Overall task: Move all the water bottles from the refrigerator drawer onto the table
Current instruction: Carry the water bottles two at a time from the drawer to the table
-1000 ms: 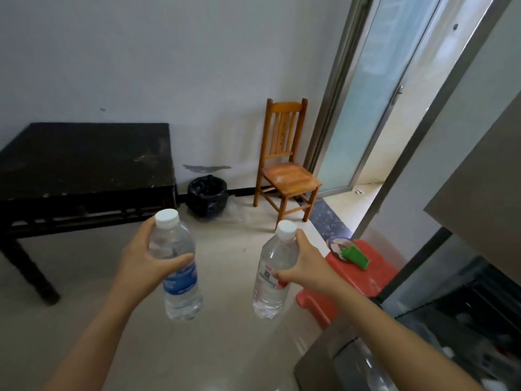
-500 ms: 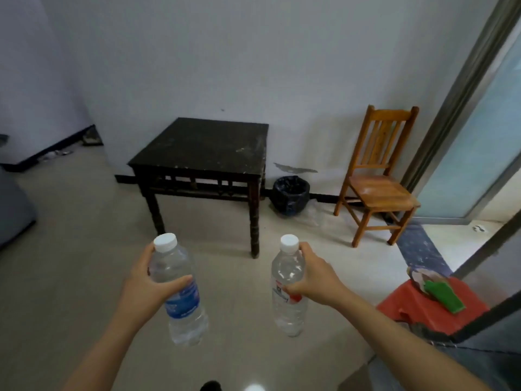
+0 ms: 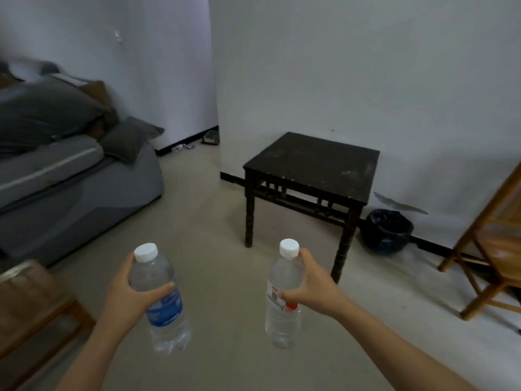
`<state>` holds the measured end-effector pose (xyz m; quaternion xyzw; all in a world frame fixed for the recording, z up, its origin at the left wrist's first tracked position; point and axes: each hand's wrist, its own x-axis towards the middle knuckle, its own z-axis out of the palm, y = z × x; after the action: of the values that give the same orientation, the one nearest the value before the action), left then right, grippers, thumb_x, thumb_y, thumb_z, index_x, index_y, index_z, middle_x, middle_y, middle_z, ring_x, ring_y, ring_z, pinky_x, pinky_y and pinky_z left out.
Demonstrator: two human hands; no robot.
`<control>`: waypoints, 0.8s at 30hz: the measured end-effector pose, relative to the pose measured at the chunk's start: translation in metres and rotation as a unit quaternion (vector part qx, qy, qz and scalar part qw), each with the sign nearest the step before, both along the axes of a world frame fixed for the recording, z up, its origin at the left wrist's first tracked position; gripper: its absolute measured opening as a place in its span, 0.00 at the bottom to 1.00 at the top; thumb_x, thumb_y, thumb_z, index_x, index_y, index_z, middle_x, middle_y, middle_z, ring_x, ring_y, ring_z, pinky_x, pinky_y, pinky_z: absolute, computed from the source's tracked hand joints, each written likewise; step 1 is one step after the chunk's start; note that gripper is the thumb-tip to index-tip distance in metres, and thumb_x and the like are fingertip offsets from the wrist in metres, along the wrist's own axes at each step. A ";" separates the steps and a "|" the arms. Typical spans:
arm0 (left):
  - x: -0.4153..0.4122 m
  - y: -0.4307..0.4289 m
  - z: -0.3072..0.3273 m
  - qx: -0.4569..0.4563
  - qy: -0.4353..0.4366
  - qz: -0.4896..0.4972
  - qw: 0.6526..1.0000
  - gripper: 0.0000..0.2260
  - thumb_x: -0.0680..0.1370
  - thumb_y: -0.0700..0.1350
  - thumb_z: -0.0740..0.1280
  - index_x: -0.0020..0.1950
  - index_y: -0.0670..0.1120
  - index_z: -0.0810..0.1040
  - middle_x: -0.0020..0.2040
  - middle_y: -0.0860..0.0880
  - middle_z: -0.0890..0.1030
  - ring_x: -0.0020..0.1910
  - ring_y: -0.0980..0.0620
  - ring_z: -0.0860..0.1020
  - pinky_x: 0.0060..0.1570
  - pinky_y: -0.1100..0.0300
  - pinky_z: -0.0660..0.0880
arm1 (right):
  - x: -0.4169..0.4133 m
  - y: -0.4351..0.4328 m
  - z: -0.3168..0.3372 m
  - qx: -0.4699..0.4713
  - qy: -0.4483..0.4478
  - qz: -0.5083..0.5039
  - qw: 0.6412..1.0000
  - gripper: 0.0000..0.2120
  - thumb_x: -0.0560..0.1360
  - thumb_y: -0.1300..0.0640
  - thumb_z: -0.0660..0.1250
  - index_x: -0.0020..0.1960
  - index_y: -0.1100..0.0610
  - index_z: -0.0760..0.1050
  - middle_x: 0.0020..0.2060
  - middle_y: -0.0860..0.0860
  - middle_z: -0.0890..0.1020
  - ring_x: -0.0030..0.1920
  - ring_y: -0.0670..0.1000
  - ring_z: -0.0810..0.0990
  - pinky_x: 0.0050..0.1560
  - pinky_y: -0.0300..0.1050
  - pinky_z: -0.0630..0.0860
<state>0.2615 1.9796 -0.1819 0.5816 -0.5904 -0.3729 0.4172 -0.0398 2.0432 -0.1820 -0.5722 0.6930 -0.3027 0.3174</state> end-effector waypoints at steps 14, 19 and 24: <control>0.161 -0.163 -0.007 0.000 -0.041 0.055 0.998 0.36 0.63 0.40 0.77 0.67 0.50 0.66 0.64 0.45 0.72 0.61 0.45 0.71 0.58 0.45 0.71 | 0.159 -0.185 -0.007 -0.017 -0.019 0.030 0.999 0.30 0.62 0.54 0.74 0.58 0.46 0.61 0.48 0.43 0.74 0.51 0.48 0.76 0.51 0.51 0.78; 0.168 -0.219 -0.019 0.000 -0.020 0.056 0.998 0.35 0.63 0.39 0.77 0.67 0.48 0.67 0.59 0.48 0.72 0.58 0.48 0.71 0.57 0.49 0.70 | 0.174 -0.246 -0.015 -0.005 0.022 0.050 0.998 0.30 0.63 0.53 0.72 0.58 0.44 0.60 0.45 0.44 0.74 0.47 0.48 0.76 0.45 0.49 0.80; 0.149 -0.284 -0.026 0.004 -0.013 0.042 0.999 0.34 0.63 0.40 0.77 0.65 0.49 0.67 0.56 0.50 0.73 0.55 0.50 0.71 0.54 0.50 0.72 | 0.166 -0.319 -0.020 -0.006 0.044 0.053 0.998 0.32 0.64 0.53 0.72 0.63 0.49 0.60 0.45 0.42 0.73 0.48 0.47 0.76 0.44 0.45 0.78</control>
<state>0.4110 1.6959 -0.2075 0.6127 -0.5691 -0.3498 0.4223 0.1263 1.7245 -0.2022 -0.6230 0.6731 -0.2641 0.2982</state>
